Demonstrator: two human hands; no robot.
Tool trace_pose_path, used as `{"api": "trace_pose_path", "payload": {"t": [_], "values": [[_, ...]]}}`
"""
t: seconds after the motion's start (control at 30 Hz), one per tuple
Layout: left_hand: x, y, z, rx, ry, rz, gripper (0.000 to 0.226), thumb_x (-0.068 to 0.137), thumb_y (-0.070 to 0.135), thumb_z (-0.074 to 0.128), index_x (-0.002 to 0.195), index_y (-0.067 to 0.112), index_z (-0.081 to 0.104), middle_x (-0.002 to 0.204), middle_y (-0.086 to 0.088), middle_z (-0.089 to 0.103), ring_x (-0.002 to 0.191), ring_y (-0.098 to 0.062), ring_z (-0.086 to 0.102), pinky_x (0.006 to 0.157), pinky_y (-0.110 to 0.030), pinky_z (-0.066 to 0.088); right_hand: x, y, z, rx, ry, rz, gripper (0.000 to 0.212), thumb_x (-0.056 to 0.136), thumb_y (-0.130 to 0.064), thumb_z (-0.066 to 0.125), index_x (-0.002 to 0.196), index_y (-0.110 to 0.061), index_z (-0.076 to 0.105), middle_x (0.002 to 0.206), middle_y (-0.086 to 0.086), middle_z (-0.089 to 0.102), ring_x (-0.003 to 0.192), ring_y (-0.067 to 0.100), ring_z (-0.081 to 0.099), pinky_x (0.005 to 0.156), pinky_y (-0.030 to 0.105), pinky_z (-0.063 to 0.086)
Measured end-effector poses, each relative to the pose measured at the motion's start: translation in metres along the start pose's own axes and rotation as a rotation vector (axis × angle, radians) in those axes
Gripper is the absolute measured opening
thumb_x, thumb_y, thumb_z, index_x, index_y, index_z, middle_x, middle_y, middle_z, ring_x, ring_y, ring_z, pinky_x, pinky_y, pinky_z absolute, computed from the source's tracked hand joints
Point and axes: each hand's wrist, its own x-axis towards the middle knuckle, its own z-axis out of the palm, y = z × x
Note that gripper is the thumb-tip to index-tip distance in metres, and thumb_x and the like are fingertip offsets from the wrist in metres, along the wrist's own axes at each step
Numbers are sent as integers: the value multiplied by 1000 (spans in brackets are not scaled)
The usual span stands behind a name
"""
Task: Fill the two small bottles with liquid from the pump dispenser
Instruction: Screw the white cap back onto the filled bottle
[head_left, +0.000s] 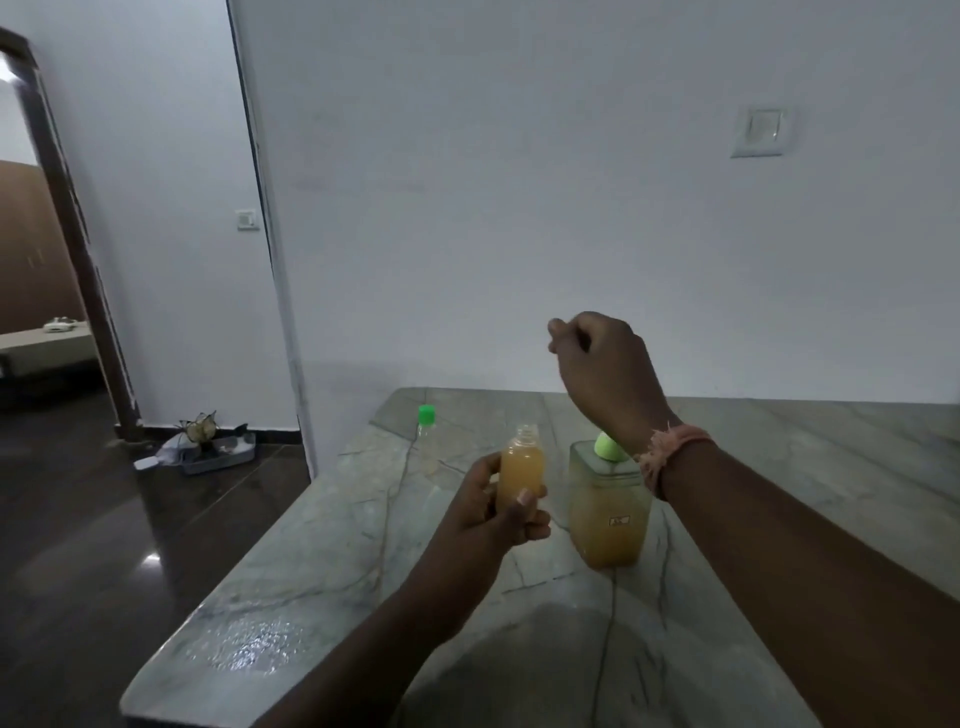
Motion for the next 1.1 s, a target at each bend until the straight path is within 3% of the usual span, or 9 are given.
{"api": "trace_pose_path", "payload": {"t": [0.1, 0.23, 0.37, 0.53, 0.6, 0.73, 0.87, 0.97, 1.1], "values": [[-17, 3, -10, -18, 68, -3, 47, 87, 36, 66, 131, 33, 47, 125, -10, 61, 103, -23, 72, 93, -42, 60, -20, -18, 13, 58, -100, -86, 31, 102, -35, 50, 89, -14, 70, 79, -9, 68, 57, -3, 54, 56, 21, 43], [-33, 4, -25, 18, 208, 17, 43, 93, 24, 64, 133, 25, 47, 129, -9, 56, 105, -26, 72, 92, -42, 60, -45, -19, 38, 46, -223, -51, 21, 99, -33, 55, 89, -17, 65, 77, -10, 64, 68, 7, 60, 63, 26, 49], [-43, 0, -42, 148, 296, 19, 34, 94, 22, 66, 122, 35, 49, 125, -4, 58, 106, -22, 70, 93, -40, 60, -73, 14, 72, -114, -426, 103, 20, 97, -35, 55, 91, -17, 61, 90, 1, 66, 85, 21, 63, 74, 35, 52], [-48, -10, -46, 433, 377, -33, 41, 95, 30, 67, 130, 32, 46, 125, 5, 60, 109, -7, 62, 96, -41, 56, -98, 44, 105, -284, -637, 188, 52, 92, -53, 58, 128, -17, 51, 127, 7, 51, 107, 26, 59, 89, 39, 51], [-47, -11, -44, 438, 403, -60, 44, 94, 29, 68, 132, 31, 46, 126, 5, 60, 111, -8, 62, 97, -40, 56, -101, 50, 113, -304, -635, 166, 53, 91, -53, 58, 132, -20, 50, 129, 5, 48, 108, 24, 59, 89, 38, 52], [-45, -11, -47, 422, 449, -104, 44, 92, 29, 70, 130, 30, 47, 123, 4, 63, 108, -9, 64, 98, -42, 55, -106, 57, 121, -302, -559, 94, 27, 93, -46, 56, 112, -27, 59, 113, -1, 56, 92, 17, 60, 83, 39, 54], [-46, -12, -46, 434, 449, -111, 46, 91, 28, 71, 131, 31, 47, 123, 5, 63, 109, -9, 64, 96, -38, 57, -106, 60, 117, -42, -492, 66, 10, 95, -37, 58, 102, -29, 58, 99, -7, 60, 86, 10, 58, 79, 36, 55], [-48, -14, -44, 484, 449, -114, 41, 92, 28, 70, 124, 37, 45, 111, 17, 61, 97, 5, 63, 83, -20, 54, -107, 53, 108, 188, -454, 57, 17, 98, -29, 59, 115, -29, 59, 102, -12, 64, 85, 4, 63, 76, 27, 57], [-47, -15, -43, 536, 451, -130, 43, 92, 32, 69, 124, 39, 41, 112, 21, 54, 98, 2, 59, 79, -18, 50, -107, 40, 101, 352, -422, 87, 26, 93, -29, 67, 116, -30, 56, 100, -16, 66, 82, 2, 69, 74, 21, 58]]}}
